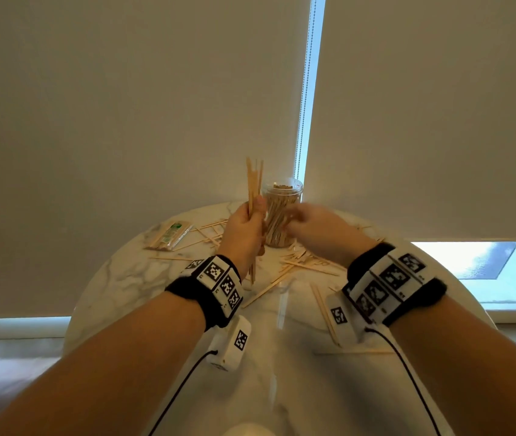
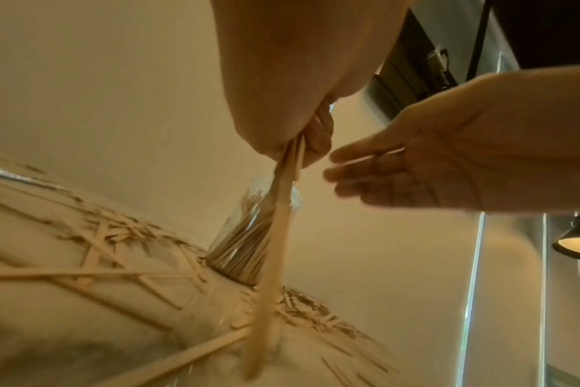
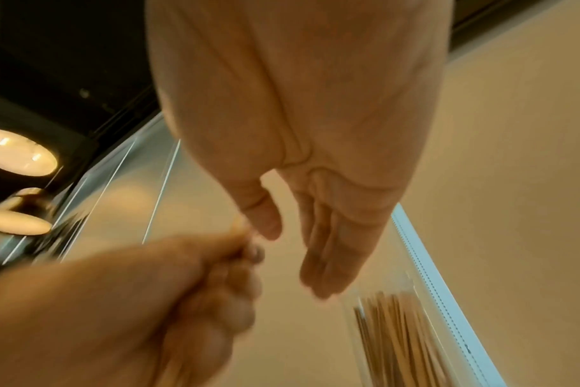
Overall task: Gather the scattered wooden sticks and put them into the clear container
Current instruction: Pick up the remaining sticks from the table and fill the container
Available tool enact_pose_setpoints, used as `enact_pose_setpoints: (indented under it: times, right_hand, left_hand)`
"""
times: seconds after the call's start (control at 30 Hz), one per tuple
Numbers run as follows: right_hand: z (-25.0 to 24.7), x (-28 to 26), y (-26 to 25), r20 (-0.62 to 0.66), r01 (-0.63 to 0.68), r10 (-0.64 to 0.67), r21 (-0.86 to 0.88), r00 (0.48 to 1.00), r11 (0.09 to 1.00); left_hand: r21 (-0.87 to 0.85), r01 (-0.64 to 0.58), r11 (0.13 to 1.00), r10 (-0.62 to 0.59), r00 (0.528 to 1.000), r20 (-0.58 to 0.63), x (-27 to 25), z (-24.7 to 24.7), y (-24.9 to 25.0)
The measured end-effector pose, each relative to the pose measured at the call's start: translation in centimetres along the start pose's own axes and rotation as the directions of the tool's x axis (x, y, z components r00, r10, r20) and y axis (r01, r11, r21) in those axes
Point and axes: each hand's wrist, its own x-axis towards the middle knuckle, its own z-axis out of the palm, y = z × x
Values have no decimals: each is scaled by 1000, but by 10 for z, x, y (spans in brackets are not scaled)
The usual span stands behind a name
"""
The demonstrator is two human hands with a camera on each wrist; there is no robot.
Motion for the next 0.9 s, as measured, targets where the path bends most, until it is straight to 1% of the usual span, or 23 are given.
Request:
enact_pose_setpoints:
  times: [0.07, 0.1, 0.17, 0.2, 0.23, 0.27, 0.3, 0.33, 0.37, 0.4, 0.47, 0.57, 0.6, 0.67, 0.73, 0.8, 0.87, 0.9]
  right_hand:
    - [-16, 6, -7, -168, -15, 48, 196, 985, 980]
    - [-21, 9, -12, -221, -4, 56, 230, 974, 973]
    - [-25, 16, -17, -311, 34, 17, 158, 950, 987]
    - [-26, 18, -19, -359, 49, -23, 63, 933, 997]
    - [-26, 19, -19, -374, 54, -75, -66, 924, 996]
    - [-26, 17, -20, -324, 50, -130, -246, 937, 968]
    - [-24, 13, -20, -210, 53, -164, -452, 964, 891]
    - [-19, 9, -20, -88, 79, -167, -609, 982, 789]
    - [-15, 5, -19, 0, 117, -168, -714, 986, 690]
    - [-11, 3, -17, 50, 134, -147, -751, 988, 647]
    - [-4, -1, -13, 101, 127, -78, -731, 992, 670]
    - [7, -2, -5, 167, 146, -37, -705, 985, 694]
    - [8, -3, -3, 208, 161, -26, -667, 978, 728]
    - [7, -5, 0, 315, 197, -21, -542, 949, 817]
    - [9, -5, 4, 395, 233, -31, -473, 918, 850]
    - [14, -5, 6, 393, 264, -54, -504, 918, 823]
    - [16, -3, 10, 366, 283, -86, -528, 926, 801]
    - [16, -3, 12, 361, 283, -98, -507, 928, 814]
  left_hand:
    - [30, 49, 998, -51, 995, 81, -7, 0, -2]
    - [57, 72, 996, -79, 988, 130, -11, 1, -2]
    - [156, 56, 986, -91, 970, 226, -17, 6, -3]
    - [214, 17, 977, -75, 961, 267, -19, 10, -2]
    - [273, -30, 962, -55, 953, 299, -21, 14, -1]
    - [330, -81, 941, -31, 947, 321, -22, 17, 1]
    - [386, -128, 913, -9, 942, 334, -22, 20, 2]
    - [435, -165, 885, 5, 938, 346, -22, 20, 2]
    - [480, -188, 857, 8, 936, 352, -22, 19, 3]
    - [517, -201, 832, 1, 932, 362, -21, 16, 1]
    - [572, -200, 796, -38, 925, 377, -19, 8, -4]
    - [636, -224, 739, -108, 892, 439, -16, 1, -8]
    - [645, -227, 730, -125, 883, 453, -14, -1, -8]
    - [671, -215, 709, -156, 881, 447, -10, -8, -7]
    - [725, -203, 658, -201, 881, 429, -5, -13, -8]
    - [754, -218, 619, -214, 877, 430, -2, -15, -12]
    - [746, -226, 626, -200, 878, 434, -3, -14, -14]
    - [744, -225, 629, -195, 881, 431, -4, -13, -13]
